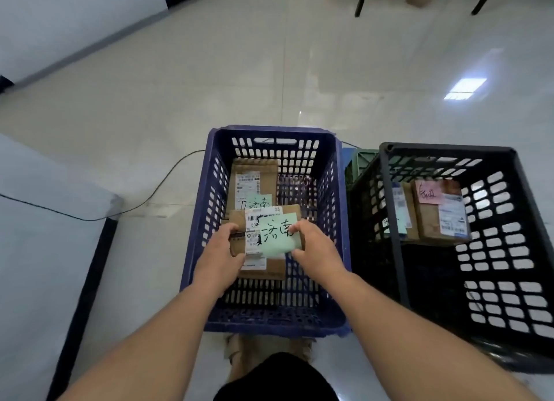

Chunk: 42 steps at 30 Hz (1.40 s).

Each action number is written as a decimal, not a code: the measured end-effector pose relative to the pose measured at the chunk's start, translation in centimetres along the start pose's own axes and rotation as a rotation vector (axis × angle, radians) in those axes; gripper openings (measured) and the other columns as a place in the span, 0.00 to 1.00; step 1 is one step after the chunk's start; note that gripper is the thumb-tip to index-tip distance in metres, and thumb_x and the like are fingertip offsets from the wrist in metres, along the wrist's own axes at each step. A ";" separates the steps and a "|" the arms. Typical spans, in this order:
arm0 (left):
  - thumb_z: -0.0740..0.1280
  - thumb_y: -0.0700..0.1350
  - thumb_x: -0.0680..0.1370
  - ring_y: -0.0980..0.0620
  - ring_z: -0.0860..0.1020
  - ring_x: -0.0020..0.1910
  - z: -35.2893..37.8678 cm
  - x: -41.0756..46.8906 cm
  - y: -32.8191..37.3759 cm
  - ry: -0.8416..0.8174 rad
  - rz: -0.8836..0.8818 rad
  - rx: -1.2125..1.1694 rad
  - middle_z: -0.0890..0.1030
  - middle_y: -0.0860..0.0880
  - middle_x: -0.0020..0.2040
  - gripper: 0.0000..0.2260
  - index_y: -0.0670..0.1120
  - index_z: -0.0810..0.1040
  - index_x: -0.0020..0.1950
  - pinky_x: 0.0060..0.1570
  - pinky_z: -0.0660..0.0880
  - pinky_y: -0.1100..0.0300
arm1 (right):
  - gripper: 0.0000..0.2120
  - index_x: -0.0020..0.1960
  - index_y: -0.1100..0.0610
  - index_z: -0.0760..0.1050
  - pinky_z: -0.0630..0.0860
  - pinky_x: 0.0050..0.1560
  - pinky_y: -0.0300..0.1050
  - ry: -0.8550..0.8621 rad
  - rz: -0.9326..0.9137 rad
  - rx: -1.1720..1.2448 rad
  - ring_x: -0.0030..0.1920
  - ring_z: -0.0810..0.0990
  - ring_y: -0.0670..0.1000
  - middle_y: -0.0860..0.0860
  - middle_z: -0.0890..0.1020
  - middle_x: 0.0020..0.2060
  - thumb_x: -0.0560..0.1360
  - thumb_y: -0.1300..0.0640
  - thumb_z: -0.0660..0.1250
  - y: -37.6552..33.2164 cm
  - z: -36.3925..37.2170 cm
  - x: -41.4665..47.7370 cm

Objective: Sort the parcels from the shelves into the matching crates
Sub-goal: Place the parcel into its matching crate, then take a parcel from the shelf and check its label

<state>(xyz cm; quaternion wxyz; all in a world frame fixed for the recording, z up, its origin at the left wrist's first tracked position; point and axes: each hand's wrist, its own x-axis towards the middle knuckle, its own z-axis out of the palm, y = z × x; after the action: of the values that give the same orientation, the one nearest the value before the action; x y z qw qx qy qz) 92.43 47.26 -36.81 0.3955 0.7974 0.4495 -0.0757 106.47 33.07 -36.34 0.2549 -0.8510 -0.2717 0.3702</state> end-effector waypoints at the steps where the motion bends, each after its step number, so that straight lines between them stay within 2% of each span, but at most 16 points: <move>1: 0.70 0.40 0.74 0.51 0.74 0.58 0.1 1.0 -0.1 -0.006 -0.002 -0.002 0.73 0.51 0.65 0.26 0.53 0.66 0.69 0.55 0.73 0.54 | 0.17 0.59 0.49 0.70 0.72 0.51 0.46 -0.001 0.012 0.001 0.55 0.73 0.51 0.47 0.70 0.66 0.75 0.65 0.65 0.1 0.2 0.9; 5: 0.70 0.41 0.75 0.51 0.75 0.59 0.2 5.4 -0.5 -0.020 0.006 0.030 0.74 0.52 0.65 0.25 0.54 0.65 0.69 0.52 0.74 0.55 | 0.17 0.60 0.49 0.70 0.73 0.52 0.47 0.017 0.040 0.016 0.55 0.74 0.52 0.47 0.70 0.66 0.75 0.65 0.64 0.1 0.9 5.0; 9: 0.68 0.40 0.76 0.50 0.76 0.59 0.2 10.8 -0.5 -0.010 0.022 0.003 0.75 0.50 0.66 0.25 0.54 0.64 0.70 0.56 0.76 0.49 | 0.17 0.61 0.50 0.70 0.73 0.54 0.47 0.071 0.031 0.014 0.55 0.73 0.51 0.47 0.70 0.66 0.76 0.66 0.64 -0.2 1.3 9.9; 11: 0.67 0.39 0.76 0.50 0.75 0.61 0.3 13.5 -0.4 0.009 0.037 -0.003 0.74 0.49 0.67 0.25 0.53 0.64 0.70 0.56 0.74 0.53 | 0.18 0.63 0.51 0.69 0.72 0.56 0.47 0.086 0.022 0.012 0.55 0.72 0.51 0.48 0.70 0.66 0.76 0.67 0.62 -0.3 1.4 12.5; 15: 0.66 0.38 0.77 0.49 0.74 0.61 0.6 18.7 -0.3 0.048 0.067 -0.013 0.74 0.49 0.66 0.24 0.52 0.65 0.70 0.51 0.72 0.57 | 0.21 0.67 0.53 0.69 0.70 0.58 0.47 0.120 0.021 -0.020 0.60 0.73 0.52 0.50 0.70 0.66 0.77 0.69 0.59 -0.3 1.7 17.8; 17: 0.65 0.36 0.77 0.49 0.73 0.62 0.8 21.1 -0.3 0.081 0.063 -0.027 0.73 0.49 0.66 0.24 0.50 0.65 0.71 0.54 0.72 0.57 | 0.23 0.70 0.54 0.68 0.66 0.67 0.46 0.119 0.009 -0.038 0.68 0.69 0.52 0.50 0.69 0.70 0.78 0.69 0.57 -0.3 2.0 20.1; 19: 0.64 0.35 0.77 0.47 0.71 0.65 1.3 23.2 -0.4 0.108 0.044 -0.037 0.70 0.47 0.68 0.25 0.48 0.64 0.72 0.62 0.70 0.54 | 0.27 0.74 0.54 0.64 0.56 0.73 0.45 0.090 -0.004 -0.054 0.75 0.58 0.52 0.52 0.62 0.75 0.78 0.70 0.56 -0.5 2.4 22.2; 21: 0.62 0.33 0.77 0.46 0.69 0.67 1.9 24.6 -0.6 0.102 0.021 -0.026 0.66 0.44 0.70 0.26 0.47 0.62 0.74 0.68 0.67 0.51 | 0.30 0.77 0.52 0.58 0.53 0.74 0.46 0.049 0.013 -0.057 0.77 0.51 0.53 0.53 0.54 0.78 0.78 0.70 0.56 -0.7 2.9 23.6; 23: 0.60 0.31 0.77 0.45 0.68 0.67 2.4 25.1 -0.7 0.083 0.013 -0.013 0.64 0.42 0.71 0.28 0.47 0.60 0.75 0.69 0.65 0.51 | 0.32 0.78 0.51 0.54 0.51 0.74 0.46 0.031 0.023 -0.049 0.78 0.48 0.54 0.53 0.51 0.78 0.78 0.70 0.56 -0.8 3.3 24.4; 28: 0.59 0.31 0.76 0.46 0.62 0.71 2.1 24.5 -0.9 0.036 0.026 -0.032 0.60 0.44 0.74 0.32 0.49 0.55 0.77 0.66 0.60 0.60 | 0.34 0.78 0.46 0.54 0.54 0.74 0.48 0.019 0.031 -0.047 0.78 0.48 0.54 0.52 0.50 0.78 0.78 0.70 0.56 -0.6 3.4 24.0; 30: 0.61 0.33 0.77 0.47 0.61 0.72 1.6 23.7 -0.7 0.030 0.020 -0.022 0.60 0.45 0.74 0.32 0.49 0.54 0.78 0.68 0.60 0.57 | 0.32 0.77 0.46 0.56 0.58 0.73 0.51 0.052 0.041 -0.080 0.77 0.50 0.54 0.51 0.51 0.78 0.78 0.67 0.57 -0.8 3.1 23.0; 34: 0.63 0.39 0.77 0.47 0.63 0.72 0.3 20.8 0.0 0.003 0.071 0.043 0.62 0.46 0.73 0.28 0.51 0.60 0.75 0.68 0.65 0.50 | 0.26 0.75 0.51 0.60 0.66 0.69 0.55 0.040 0.013 -0.276 0.76 0.53 0.54 0.52 0.54 0.77 0.79 0.63 0.58 -2.5 1.9 19.7; 39: 0.61 0.45 0.81 0.48 0.52 0.77 -1.4 14.0 2.2 -0.036 0.036 0.209 0.51 0.48 0.79 0.26 0.48 0.56 0.77 0.71 0.59 0.50 | 0.23 0.73 0.56 0.63 0.68 0.66 0.52 -0.015 -0.082 -0.500 0.72 0.59 0.56 0.55 0.59 0.74 0.78 0.62 0.59 -5.2 0.0 14.6; 42: 0.60 0.47 0.81 0.48 0.51 0.77 -2.6 9.3 3.1 0.006 0.027 0.239 0.50 0.49 0.79 0.26 0.49 0.56 0.77 0.72 0.58 0.51 | 0.23 0.71 0.57 0.64 0.69 0.63 0.51 -0.026 -0.165 -0.586 0.69 0.63 0.57 0.55 0.64 0.71 0.77 0.62 0.60 -6.7 -0.9 11.3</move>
<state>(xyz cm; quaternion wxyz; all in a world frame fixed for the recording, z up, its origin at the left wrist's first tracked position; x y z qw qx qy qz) 99.65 54.37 -37.75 0.2972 0.8451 0.4276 -0.1210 111.83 45.04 -37.10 0.0242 -0.8586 -0.4384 0.2647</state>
